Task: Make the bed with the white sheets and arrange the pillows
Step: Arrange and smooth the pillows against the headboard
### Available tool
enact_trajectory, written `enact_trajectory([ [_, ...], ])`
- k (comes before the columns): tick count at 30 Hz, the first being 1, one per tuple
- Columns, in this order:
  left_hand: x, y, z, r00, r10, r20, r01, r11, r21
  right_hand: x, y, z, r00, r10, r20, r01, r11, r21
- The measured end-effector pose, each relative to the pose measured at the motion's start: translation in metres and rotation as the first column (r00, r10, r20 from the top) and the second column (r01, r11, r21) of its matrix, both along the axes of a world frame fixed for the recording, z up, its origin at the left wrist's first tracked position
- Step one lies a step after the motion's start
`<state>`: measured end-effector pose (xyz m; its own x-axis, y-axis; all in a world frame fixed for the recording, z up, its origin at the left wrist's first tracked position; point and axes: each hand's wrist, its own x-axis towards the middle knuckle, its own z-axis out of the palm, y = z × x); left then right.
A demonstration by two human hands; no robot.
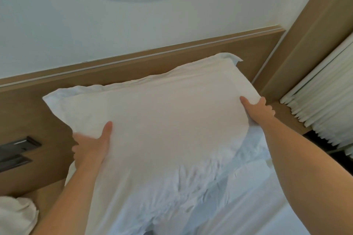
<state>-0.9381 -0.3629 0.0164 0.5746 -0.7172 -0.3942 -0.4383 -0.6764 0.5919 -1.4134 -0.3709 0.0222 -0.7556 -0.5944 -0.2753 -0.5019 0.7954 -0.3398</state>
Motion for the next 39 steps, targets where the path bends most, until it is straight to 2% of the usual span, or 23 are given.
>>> enact_trajectory([
  [2, -0.009, 0.000, 0.003, 0.999, 0.005, -0.035, -0.006, 1.000, -0.021, 0.000, -0.005, -0.002, 1.000, -0.006, 0.018, 0.006, 1.000, 0.003],
  [4, -0.016, 0.001, 0.007, 0.999, -0.039, -0.023, 0.037, 0.995, -0.088, 0.000, -0.007, -0.003, 0.997, 0.068, -0.020, -0.069, 0.996, -0.060],
  [6, -0.017, 0.002, 0.018, 0.999, -0.031, 0.021, 0.035, 0.981, -0.191, -0.005, -0.010, 0.006, 0.976, 0.135, -0.172, -0.158, 0.979, -0.128],
  [8, -0.014, 0.003, 0.035, 0.999, 0.005, 0.046, 0.011, 0.936, -0.352, -0.018, -0.015, 0.024, 0.942, 0.106, -0.320, -0.191, 0.949, -0.249],
  [11, -0.018, -0.001, 0.055, 0.998, 0.048, 0.036, -0.024, 0.872, -0.489, -0.042, -0.030, 0.059, 0.904, 0.076, -0.421, -0.235, 0.911, -0.339],
  [13, -0.023, -0.004, 0.045, 0.998, 0.034, 0.059, -0.007, 0.910, -0.414, -0.050, -0.042, 0.070, 0.908, 0.093, -0.409, -0.226, 0.930, -0.291],
  [15, -0.026, -0.007, 0.028, 0.993, 0.056, 0.100, -0.029, 0.968, -0.251, -0.042, -0.049, 0.059, 0.941, 0.134, -0.312, -0.194, 0.967, -0.168],
  [16, -0.026, -0.008, 0.022, 0.988, 0.073, 0.137, -0.041, 0.975, -0.220, -0.032, -0.052, 0.046, 0.953, 0.181, -0.245, -0.209, 0.973, -0.095],
  [17, -0.027, -0.010, 0.020, 0.982, 0.064, 0.180, -0.018, 0.969, -0.245, -0.018, -0.055, 0.032, 0.946, 0.253, -0.202, -0.266, 0.963, -0.039],
  [18, -0.030, -0.013, 0.021, 0.971, -0.006, 0.238, 0.078, 0.953, -0.294, -0.001, -0.060, 0.021, 0.920, 0.345, -0.184, -0.352, 0.936, -0.007],
  [19, -0.038, -0.016, 0.024, 0.939, -0.124, 0.320, 0.226, 0.926, -0.302, 0.018, -0.065, 0.017, 0.881, 0.436, -0.185, -0.444, 0.896, -0.002],
  [21, -0.057, -0.023, 0.022, 0.798, -0.373, 0.474, 0.496, 0.853, -0.163, 0.053, -0.076, 0.025, 0.775, 0.606, -0.178, -0.619, 0.785, -0.020],
  [23, -0.068, -0.031, 0.007, 0.723, -0.484, 0.494, 0.565, 0.825, -0.019, 0.085, -0.081, 0.031, 0.640, 0.743, -0.198, -0.755, 0.655, 0.016],
  [25, -0.066, -0.037, -0.010, 0.737, -0.497, 0.458, 0.553, 0.833, 0.016, 0.107, -0.083, 0.026, 0.528, 0.814, -0.244, -0.826, 0.558, 0.075],
  [26, -0.061, -0.037, -0.018, 0.740, -0.500, 0.450, 0.549, 0.835, 0.026, 0.113, -0.082, 0.021, 0.507, 0.824, -0.253, -0.835, 0.542, 0.093],
  [31, -0.057, -0.041, -0.035, 0.733, -0.534, 0.422, 0.563, 0.824, 0.066, 0.116, -0.079, 0.000, 0.542, 0.791, -0.283, -0.796, 0.591, 0.128],
  [36, -0.052, -0.051, -0.049, 0.736, -0.538, 0.411, 0.589, 0.808, 0.004, 0.127, -0.081, -0.012, 0.541, 0.756, -0.369, -0.757, 0.629, 0.178],
  [39, -0.042, -0.051, -0.051, 0.731, -0.543, 0.414, 0.616, 0.786, -0.056, 0.138, -0.067, -0.008, 0.602, 0.674, -0.429, -0.709, 0.698, 0.101],
])
